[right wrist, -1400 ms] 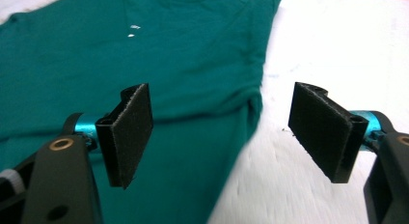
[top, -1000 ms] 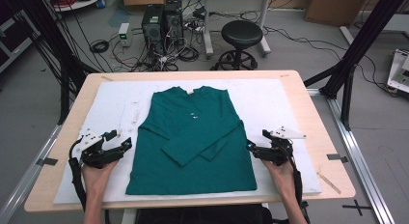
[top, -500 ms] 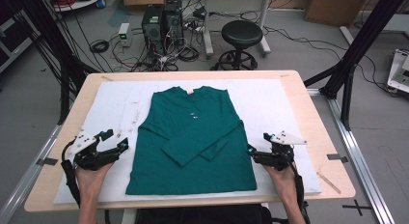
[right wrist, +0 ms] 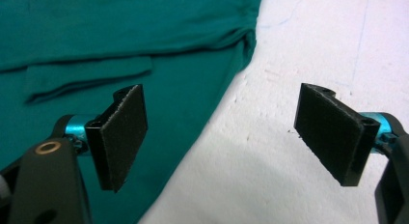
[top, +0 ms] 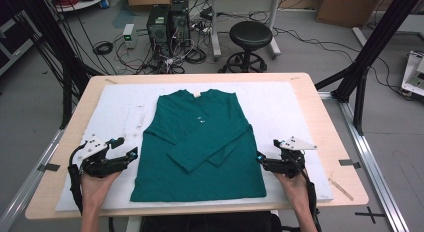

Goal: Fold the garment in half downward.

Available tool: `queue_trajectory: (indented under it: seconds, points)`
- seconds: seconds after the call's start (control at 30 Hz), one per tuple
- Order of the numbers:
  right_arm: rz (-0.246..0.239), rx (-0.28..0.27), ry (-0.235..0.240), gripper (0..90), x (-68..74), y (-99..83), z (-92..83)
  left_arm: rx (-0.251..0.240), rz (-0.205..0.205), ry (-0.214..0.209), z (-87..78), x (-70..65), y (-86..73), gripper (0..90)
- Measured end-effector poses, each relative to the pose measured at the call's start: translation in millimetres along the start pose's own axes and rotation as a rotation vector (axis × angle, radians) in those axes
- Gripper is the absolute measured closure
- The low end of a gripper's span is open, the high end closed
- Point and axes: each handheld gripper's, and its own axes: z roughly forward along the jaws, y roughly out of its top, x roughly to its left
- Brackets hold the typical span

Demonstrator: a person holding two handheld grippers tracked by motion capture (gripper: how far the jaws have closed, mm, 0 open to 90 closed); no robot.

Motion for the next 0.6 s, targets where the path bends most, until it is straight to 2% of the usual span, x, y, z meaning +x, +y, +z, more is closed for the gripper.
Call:
queue_trajectory:
  seconds: [0.07,0.13,0.3,0.37,0.43,0.53,0.6]
  points:
    - [-0.026,0.033,0.007,20.9,1.8,0.4,0.8,0.044,0.0,-0.004,2.7,-1.7,-1.2,34.6]
    - [-0.051,0.073,0.022,24.1,4.4,0.4,2.7,0.112,0.002,-0.011,6.8,-3.0,-2.9,34.9]
    - [-0.093,0.151,0.049,25.9,10.2,0.1,8.1,0.212,0.02,-0.037,16.3,-7.8,-5.2,35.2]
    - [-0.098,0.165,0.039,28.2,10.9,0.0,8.4,0.248,0.029,-0.031,20.4,-10.3,-6.1,35.2]
    - [-0.08,0.176,0.037,29.1,9.9,-0.6,8.5,0.285,0.037,-0.015,24.7,-12.8,-7.7,35.2]
    - [-0.066,0.183,0.042,31.4,10.6,-0.2,9.0,0.316,0.024,-0.011,29.3,-13.4,-10.2,35.5]
    - [-0.082,0.196,0.066,39.8,12.6,0.3,11.2,0.312,0.018,-0.011,29.6,-14.6,-10.8,38.0]
